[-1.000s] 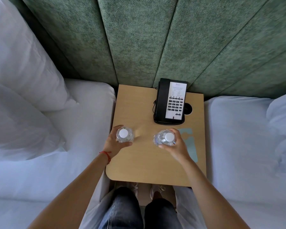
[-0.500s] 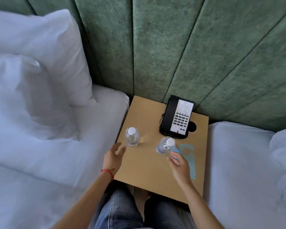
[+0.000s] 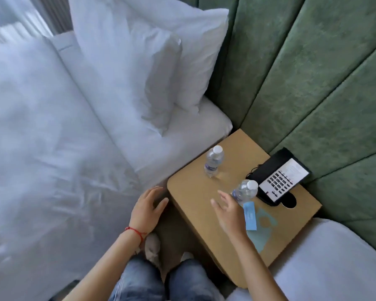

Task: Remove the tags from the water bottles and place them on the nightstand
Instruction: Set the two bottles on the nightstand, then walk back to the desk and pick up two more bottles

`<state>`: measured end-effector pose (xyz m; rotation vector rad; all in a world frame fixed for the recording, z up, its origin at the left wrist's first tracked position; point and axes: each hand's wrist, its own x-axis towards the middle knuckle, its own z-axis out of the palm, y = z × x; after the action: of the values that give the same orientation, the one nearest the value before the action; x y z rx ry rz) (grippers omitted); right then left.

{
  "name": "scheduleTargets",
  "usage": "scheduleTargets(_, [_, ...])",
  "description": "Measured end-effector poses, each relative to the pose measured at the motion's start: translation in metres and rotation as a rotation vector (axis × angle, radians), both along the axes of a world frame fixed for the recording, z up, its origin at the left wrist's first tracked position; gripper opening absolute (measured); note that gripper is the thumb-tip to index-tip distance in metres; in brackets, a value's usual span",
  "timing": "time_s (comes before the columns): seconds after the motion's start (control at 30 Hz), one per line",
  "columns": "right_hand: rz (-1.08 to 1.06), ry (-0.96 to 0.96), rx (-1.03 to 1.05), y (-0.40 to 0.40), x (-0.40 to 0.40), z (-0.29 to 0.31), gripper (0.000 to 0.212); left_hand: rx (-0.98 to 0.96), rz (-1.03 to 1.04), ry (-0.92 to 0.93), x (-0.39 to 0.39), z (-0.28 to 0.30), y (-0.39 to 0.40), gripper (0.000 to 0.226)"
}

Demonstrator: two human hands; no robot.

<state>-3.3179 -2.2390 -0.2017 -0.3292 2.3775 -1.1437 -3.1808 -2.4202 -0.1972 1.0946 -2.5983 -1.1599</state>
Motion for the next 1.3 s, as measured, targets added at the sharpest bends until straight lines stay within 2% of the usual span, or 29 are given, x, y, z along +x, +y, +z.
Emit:
scheduleTargets(0.2, [0.383,0.100,0.085,-0.047,0.047,0.006,0.043,-0.054,0.233,-0.065,0.103,-0.001,-0.008,0.040])
scheduleTargets(0.47, [0.739,0.226,0.076,-0.124,0.135,0.020,0.044,-0.151,0.547,-0.077,0.246,0.020,-0.018,0.044])
scheduleTargets(0.57, [0.907,0.293,0.041,-0.164,0.202,0.030,0.047,-0.195,0.654,-0.100,0.326,0.030,-0.023,0.047])
scheduleTargets(0.7, [1.070,0.366,-0.036,-0.201,0.286,0.042,0.050,-0.220,0.732,-0.146,0.415,0.047,-0.022,0.075])
scheduleTargets(0.87, [1.337,0.451,-0.109,-0.243,0.414,0.060,0.050,-0.260,0.861,-0.241,0.530,0.058,-0.015,0.079])
scheduleTargets(1.1, [1.630,0.578,-0.227,-0.285,0.550,0.077,0.044,-0.247,1.191,-0.276,0.644,0.069,0.005,0.080])
scheduleTargets(1.3, [1.850,0.542,-0.253,-0.323,0.644,0.078,0.046,-0.182,1.443,-0.332,0.712,0.067,0.016,0.077])
